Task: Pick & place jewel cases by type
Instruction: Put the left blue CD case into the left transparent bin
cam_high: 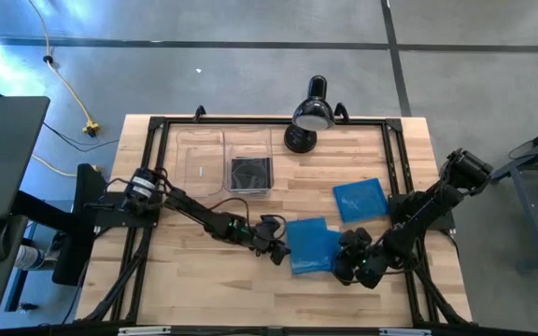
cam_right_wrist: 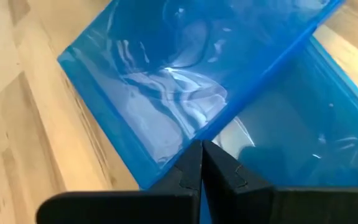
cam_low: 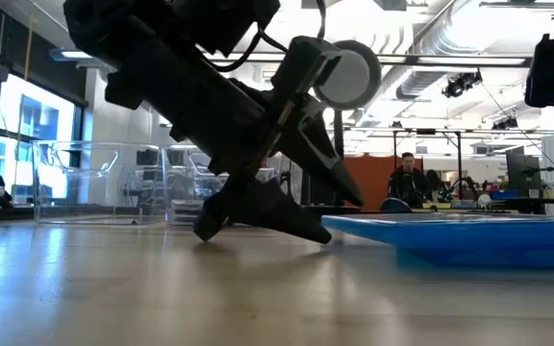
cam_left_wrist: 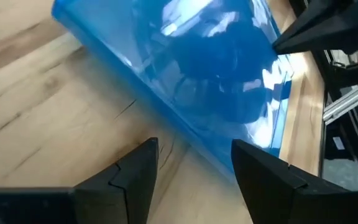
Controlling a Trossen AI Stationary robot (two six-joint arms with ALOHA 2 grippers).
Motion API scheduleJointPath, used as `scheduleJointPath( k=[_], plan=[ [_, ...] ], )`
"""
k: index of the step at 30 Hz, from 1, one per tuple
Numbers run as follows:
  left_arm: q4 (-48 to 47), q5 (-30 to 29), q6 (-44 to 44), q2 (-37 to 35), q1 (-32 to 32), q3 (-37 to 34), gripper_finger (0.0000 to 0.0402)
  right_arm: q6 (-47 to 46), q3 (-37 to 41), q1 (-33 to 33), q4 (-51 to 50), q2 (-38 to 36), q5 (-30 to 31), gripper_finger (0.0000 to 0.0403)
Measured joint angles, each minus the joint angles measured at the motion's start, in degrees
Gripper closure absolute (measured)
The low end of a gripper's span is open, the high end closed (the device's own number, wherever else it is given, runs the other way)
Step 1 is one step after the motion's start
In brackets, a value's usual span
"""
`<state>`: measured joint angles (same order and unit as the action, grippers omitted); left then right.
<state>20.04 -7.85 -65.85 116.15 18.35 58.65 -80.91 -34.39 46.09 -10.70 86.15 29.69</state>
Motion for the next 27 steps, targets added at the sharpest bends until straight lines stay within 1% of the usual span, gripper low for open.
scheduleJointPath(
  k=[4,7,10,14,19,27],
  plan=[
    [-0.26,1.68,-2.29,0.90,0.02,-0.07,0.0199,1.39,0.00,-0.03,1.42,0.02,0.02,0.0403],
    [-0.14,1.76,-3.41,1.05,0.00,-0.07,0.0199,2.38,-0.04,-0.37,3.12,0.02,-0.19,0.0403],
    [0.61,1.68,-3.43,1.24,0.00,-0.07,0.0199,3.00,-0.04,-1.01,3.99,0.02,-0.62,0.0403],
    [-0.72,2.28,-3.41,2.53,0.05,2.29,0.0199,3.84,-0.04,-1.90,5.05,0.02,-1.58,0.0403],
    [-1.06,4.66,-2.06,4.72,0.05,4.96,0.0199,4.03,-0.04,-1.95,4.62,0.02,-1.70,0.0403],
    [0.14,4.09,-1.90,5.00,0.06,5.20,0.0199,4.05,-0.04,-2.28,5.03,0.11,-3.28,0.0403]
  ],
)
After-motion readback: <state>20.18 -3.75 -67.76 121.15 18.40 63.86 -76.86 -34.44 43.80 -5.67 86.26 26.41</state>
